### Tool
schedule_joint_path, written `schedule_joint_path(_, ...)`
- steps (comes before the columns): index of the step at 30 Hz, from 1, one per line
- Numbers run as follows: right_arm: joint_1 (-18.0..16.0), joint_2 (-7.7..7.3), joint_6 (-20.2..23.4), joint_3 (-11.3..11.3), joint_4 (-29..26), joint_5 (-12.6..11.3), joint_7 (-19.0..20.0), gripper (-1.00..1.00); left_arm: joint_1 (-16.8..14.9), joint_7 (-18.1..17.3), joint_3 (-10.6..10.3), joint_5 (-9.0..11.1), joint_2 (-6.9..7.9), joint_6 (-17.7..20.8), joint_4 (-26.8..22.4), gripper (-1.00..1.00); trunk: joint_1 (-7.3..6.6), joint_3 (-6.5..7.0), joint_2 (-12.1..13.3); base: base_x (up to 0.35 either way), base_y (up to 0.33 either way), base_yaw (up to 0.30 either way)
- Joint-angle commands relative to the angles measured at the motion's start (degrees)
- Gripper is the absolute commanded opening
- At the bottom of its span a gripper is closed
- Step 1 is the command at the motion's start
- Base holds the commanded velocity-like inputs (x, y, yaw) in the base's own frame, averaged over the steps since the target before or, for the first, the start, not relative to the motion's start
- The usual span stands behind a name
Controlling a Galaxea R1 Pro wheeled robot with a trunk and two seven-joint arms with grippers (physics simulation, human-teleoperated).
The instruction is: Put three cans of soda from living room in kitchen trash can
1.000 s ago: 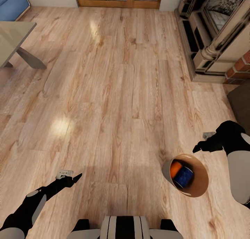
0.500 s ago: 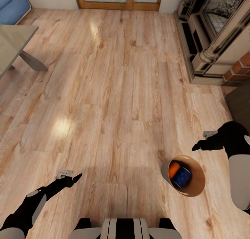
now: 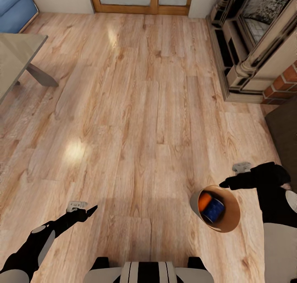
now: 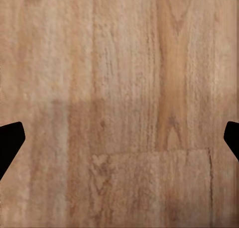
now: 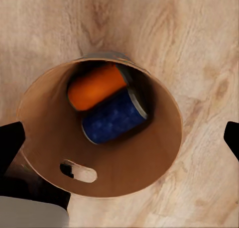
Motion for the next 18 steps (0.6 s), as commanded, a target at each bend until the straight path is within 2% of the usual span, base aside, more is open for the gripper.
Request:
schedule_joint_path(1, 2.08, 1.18, 0.11, 0.03, -3.21, 0.12, -0.11, 1.0, 0.0, 0.0, 0.0, 0.0, 0.0, 0.0, 0.01, 1.0, -0.22, 0.19, 0.42, 0.0, 0.0, 0.0)
schedule_joint_path(2, 2.08, 1.18, 0.11, 0.03, -3.21, 0.12, -0.11, 1.0, 0.0, 0.0, 0.0, 0.0, 0.0, 0.0, 0.01, 1.0, -0.44, 0.37, 0.82, 0.0, 0.0, 0.0)
schedule_joint_path(3, 3.79, 2.01, 0.33, -0.01, -5.69, 0.16, -0.18, 1.0, 0.0, 0.0, 0.0, -0.02, 0.0, 0.0, 0.02, 1.0, -0.66, 0.55, 1.22, 0.0, 0.0, 0.0)
schedule_joint_path(8, 8.17, 3.19, 0.58, -0.98, -9.47, 0.15, -0.07, 1.0, 0.0, 0.05, -0.5, -0.02, 0.0, -0.03, 0.35, 1.0, -1.76, 1.45, 3.22, 0.0, 0.0, 0.0)
schedule_joint_path(13, 12.13, 3.45, 0.13, -4.23, -11.19, -0.06, 1.3, 1.0, 0.0, 0.14, -2.02, 0.11, 0.0, -0.44, 1.4, 1.0, -2.86, 2.54, 5.23, 0.0, 0.0, 0.0)
schedule_joint_path(14, 13.53, 3.46, -0.09, -5.55, -11.53, -0.18, 2.37, 1.0, -0.01, 0.15, -2.42, 0.13, 0.0, -0.66, 1.66, 1.0, -3.08, 2.79, 5.63, 0.0, 0.0, 0.0)
schedule_joint_path(18, 15.24, 3.42, -2.04, -7.05, -11.89, -0.31, 4.9, 1.0, -0.03, 0.17, -2.86, 0.16, 0.0, -0.9, 1.94, 1.0, -3.96, 3.82, 7.23, 0.0, 0.0, 0.0)
